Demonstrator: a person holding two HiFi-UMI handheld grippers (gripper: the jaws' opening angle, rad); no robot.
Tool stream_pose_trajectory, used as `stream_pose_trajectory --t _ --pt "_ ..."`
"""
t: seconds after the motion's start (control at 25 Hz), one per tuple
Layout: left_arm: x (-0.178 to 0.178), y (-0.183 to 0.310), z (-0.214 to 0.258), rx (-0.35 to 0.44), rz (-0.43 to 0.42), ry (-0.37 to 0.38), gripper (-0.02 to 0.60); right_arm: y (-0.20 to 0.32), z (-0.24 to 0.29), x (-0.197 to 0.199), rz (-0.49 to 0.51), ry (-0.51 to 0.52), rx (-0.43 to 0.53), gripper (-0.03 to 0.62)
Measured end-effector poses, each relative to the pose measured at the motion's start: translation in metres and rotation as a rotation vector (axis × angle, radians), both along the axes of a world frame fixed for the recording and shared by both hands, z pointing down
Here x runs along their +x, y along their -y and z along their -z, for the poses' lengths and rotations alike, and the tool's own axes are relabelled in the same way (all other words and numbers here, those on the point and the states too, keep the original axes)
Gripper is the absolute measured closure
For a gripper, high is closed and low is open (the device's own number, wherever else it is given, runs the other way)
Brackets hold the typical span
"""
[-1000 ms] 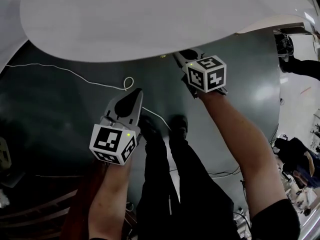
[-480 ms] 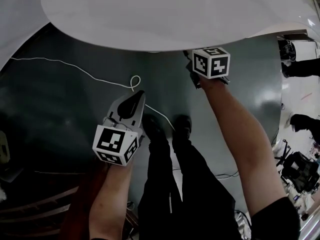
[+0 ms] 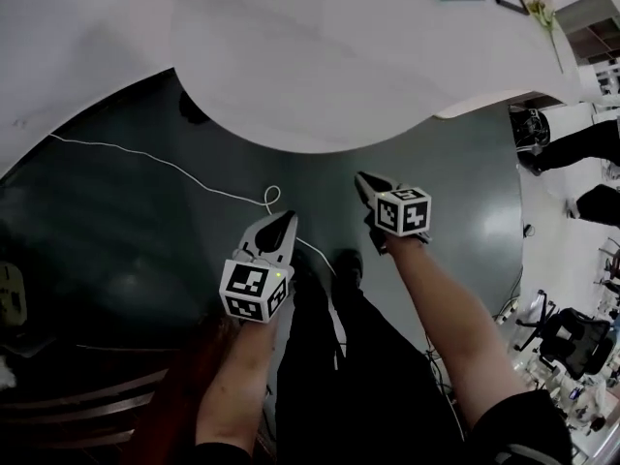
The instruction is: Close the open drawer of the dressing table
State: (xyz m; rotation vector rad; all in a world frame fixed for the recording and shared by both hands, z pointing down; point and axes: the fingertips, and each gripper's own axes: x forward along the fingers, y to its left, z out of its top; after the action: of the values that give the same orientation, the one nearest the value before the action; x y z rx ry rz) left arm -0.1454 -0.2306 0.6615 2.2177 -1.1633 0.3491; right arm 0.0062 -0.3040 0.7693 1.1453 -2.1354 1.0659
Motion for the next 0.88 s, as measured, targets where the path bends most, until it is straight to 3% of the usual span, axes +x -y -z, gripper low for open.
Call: stream_pose_trajectory --t 0.2,0.32,0.6,0.88 --pt "0.001 -0.036 0.086 0.010 -0.031 -0.023 0.572 -0.065 0.100 0.020 -0.089 0.131 -0.029 0.588" --pt "-0.001 -0.054 0.124 0.031 -0.068 -0.022 0.572 -0.089 0.162 0.014 -0.097 0.198 0.026 0.588" --pt "-0.015 -0.061 0.179 0.092 -0.071 -0.008 0.572 -0.119 0.263 -0.008 0.042 0.215 0.168 0.589" --pt "-0.008 -0.059 0.241 0.163 0.006 -0.036 0.572 -0.112 0.335 0.003 0.153 0.203 0.324 0.589"
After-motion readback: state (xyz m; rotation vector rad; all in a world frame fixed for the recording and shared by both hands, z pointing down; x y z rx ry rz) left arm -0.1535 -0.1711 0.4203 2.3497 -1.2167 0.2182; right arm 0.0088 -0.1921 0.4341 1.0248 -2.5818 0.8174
